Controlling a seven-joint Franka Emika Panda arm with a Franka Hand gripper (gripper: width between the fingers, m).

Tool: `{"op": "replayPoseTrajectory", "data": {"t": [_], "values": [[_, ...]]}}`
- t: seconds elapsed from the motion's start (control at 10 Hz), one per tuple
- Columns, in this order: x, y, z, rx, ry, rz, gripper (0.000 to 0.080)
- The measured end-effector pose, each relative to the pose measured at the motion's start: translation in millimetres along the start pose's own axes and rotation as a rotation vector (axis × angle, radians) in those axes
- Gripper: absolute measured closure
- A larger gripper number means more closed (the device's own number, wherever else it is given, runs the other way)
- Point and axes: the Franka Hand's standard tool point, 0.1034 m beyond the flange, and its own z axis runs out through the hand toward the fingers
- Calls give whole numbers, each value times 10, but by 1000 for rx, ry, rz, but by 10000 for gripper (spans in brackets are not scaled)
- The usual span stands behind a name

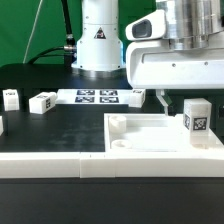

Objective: Assemble one leg

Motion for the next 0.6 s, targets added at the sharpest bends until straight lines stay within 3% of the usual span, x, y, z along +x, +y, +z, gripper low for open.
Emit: {"op": "replayPoseTrajectory", "data": {"t": [0.4, 0.6], "values": [[-33, -53, 22, -81, 34, -432, 150], [-24, -27, 29, -82, 36, -476, 150]]}}
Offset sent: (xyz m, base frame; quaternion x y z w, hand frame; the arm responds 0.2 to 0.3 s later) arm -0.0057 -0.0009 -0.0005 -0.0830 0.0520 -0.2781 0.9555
